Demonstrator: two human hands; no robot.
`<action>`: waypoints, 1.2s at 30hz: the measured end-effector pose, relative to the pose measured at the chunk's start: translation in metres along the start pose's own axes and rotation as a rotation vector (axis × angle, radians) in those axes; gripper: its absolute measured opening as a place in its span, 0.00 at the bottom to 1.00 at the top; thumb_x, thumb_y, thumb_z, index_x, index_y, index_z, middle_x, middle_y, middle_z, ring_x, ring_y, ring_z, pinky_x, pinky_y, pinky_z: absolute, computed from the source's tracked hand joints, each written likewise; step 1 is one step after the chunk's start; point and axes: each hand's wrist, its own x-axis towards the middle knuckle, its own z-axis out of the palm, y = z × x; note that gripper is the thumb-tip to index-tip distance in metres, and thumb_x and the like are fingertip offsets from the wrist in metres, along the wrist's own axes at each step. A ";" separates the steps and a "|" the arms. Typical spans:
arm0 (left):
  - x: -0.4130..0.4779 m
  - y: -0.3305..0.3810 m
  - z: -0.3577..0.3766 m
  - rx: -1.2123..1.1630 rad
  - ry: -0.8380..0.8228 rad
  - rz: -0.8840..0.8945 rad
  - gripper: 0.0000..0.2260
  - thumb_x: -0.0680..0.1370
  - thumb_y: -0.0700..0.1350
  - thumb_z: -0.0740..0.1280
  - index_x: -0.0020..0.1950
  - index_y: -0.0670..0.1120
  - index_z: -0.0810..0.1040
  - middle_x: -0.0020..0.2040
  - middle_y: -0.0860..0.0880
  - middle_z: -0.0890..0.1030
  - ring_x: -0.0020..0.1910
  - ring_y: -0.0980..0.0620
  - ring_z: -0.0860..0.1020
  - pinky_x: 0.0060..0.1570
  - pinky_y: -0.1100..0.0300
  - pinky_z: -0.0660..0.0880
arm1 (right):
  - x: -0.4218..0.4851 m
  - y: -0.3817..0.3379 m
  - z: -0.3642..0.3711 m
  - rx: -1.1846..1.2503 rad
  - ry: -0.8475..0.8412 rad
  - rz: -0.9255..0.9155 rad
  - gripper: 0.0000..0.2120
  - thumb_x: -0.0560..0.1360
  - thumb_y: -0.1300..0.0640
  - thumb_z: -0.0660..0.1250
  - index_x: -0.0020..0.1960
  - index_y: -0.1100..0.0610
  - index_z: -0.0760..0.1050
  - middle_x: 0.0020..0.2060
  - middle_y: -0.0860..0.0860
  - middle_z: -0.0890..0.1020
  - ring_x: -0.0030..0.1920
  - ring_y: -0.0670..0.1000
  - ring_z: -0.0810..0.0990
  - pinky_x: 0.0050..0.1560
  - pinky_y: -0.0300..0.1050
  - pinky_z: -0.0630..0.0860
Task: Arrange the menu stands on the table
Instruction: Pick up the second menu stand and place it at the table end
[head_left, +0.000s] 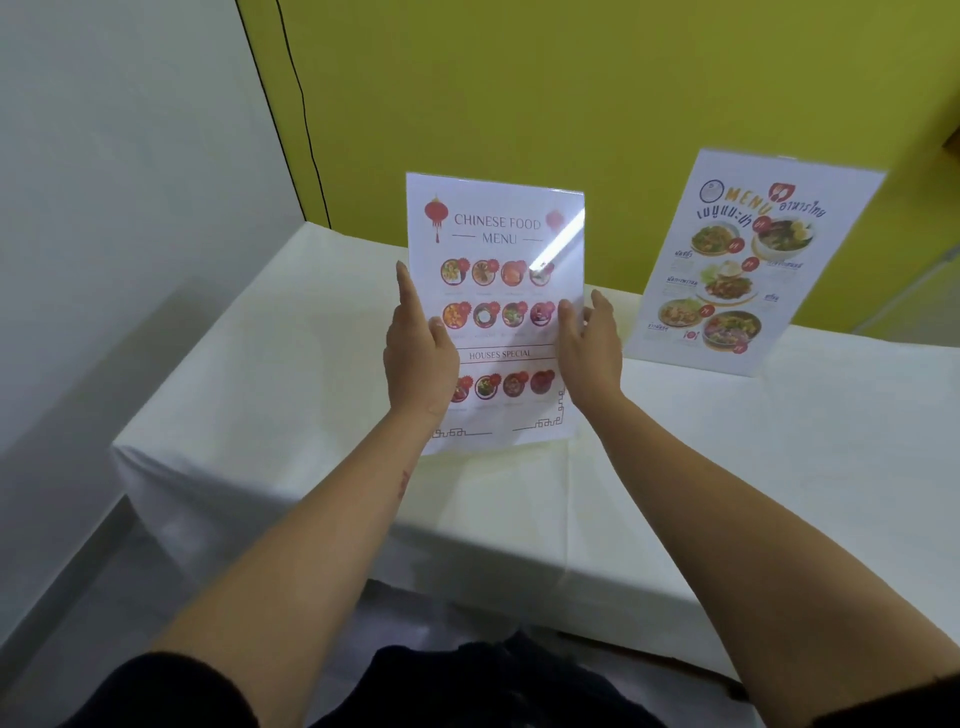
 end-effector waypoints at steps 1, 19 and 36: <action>0.001 0.002 -0.001 -0.008 -0.016 -0.012 0.32 0.83 0.40 0.56 0.82 0.53 0.42 0.72 0.48 0.71 0.66 0.45 0.74 0.58 0.42 0.77 | 0.003 0.000 0.001 0.006 0.008 0.011 0.30 0.81 0.45 0.58 0.78 0.58 0.60 0.71 0.55 0.72 0.71 0.55 0.71 0.69 0.51 0.68; 0.057 0.027 0.014 -0.216 -0.290 -0.161 0.29 0.76 0.55 0.59 0.78 0.57 0.58 0.66 0.54 0.78 0.61 0.47 0.78 0.60 0.45 0.76 | 0.040 -0.022 -0.011 0.183 0.125 0.077 0.26 0.75 0.51 0.57 0.72 0.52 0.69 0.64 0.50 0.76 0.64 0.53 0.75 0.66 0.56 0.73; 0.130 0.050 0.069 -0.451 -0.463 -0.185 0.32 0.77 0.58 0.59 0.79 0.65 0.50 0.71 0.58 0.73 0.66 0.52 0.75 0.66 0.45 0.72 | 0.122 -0.004 -0.032 0.144 -0.015 0.057 0.29 0.76 0.57 0.55 0.77 0.46 0.64 0.72 0.43 0.72 0.69 0.47 0.73 0.68 0.50 0.72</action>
